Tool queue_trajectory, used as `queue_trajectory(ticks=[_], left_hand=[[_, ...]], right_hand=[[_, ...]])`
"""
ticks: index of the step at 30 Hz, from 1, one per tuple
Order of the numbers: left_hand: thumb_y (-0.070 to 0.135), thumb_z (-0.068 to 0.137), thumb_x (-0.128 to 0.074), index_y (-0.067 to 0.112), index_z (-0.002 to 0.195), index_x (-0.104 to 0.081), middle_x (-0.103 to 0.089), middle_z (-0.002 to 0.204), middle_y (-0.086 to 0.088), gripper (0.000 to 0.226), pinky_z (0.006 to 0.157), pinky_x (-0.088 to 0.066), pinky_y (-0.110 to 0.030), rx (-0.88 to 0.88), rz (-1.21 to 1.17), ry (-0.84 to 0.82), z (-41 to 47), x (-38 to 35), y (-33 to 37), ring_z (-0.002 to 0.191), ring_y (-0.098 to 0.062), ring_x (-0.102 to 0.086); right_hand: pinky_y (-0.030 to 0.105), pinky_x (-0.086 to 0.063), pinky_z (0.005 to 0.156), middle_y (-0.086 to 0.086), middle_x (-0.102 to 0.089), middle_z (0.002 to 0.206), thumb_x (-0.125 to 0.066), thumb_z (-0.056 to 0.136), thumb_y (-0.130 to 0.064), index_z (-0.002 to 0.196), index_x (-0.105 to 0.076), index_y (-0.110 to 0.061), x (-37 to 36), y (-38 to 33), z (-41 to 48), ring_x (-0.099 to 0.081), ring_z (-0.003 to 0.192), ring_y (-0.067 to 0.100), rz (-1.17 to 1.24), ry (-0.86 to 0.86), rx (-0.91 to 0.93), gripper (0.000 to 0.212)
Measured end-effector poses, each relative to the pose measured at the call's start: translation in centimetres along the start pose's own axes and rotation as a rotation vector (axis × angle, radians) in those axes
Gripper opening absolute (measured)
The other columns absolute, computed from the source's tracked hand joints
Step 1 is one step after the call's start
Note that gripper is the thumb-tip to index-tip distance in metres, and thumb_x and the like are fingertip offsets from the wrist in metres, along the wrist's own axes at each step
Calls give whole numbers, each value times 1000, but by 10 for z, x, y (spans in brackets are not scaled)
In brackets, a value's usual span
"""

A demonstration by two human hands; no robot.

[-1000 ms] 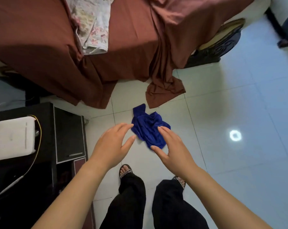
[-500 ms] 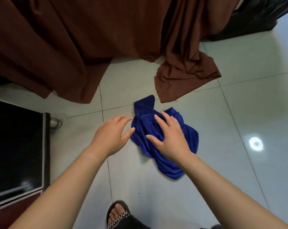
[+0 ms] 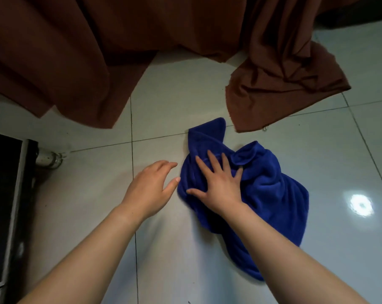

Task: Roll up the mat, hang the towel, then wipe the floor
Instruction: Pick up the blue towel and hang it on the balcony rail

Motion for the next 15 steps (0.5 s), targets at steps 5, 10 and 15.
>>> queue_trajectory(ticks=[5, 10, 15], left_hand=[[43, 95, -40, 26, 139, -39, -42, 144, 4, 47, 106, -33, -32, -11, -15, -14, -1, -6, 2, 132, -15, -37], [44, 95, -41, 24, 137, -42, -44, 141, 4, 47, 103, -33, -28, -59, -58, 12, 2, -6, 19, 129, -15, -40], [62, 80, -24, 23, 135, -46, -48, 138, 4, 71, 103, -36, -30, -120, -106, 36, 5, -6, 42, 126, -16, -44]], right_hand=[[59, -23, 101, 0, -37, 146, -59, 84, -43, 134, -43, -35, -7, 4, -10, -31, 134, 28, 1, 176, 50, 53], [45, -36, 85, 3, -49, 132, -59, 86, -21, 121, -55, -26, 15, 11, -26, -47, 118, 26, 152, 281, 70, 36], [45, -43, 80, 7, -52, 128, -65, 79, -15, 121, -56, -22, 58, 41, -58, -51, 111, 30, 230, 528, 5, 44]])
Point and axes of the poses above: each hand's wrist, its own z-axis towards the middle knuckle, its own x-axis out of the back of the hand, y = z × x, the point moved 5 cm from there along z, towards the middle knuckle
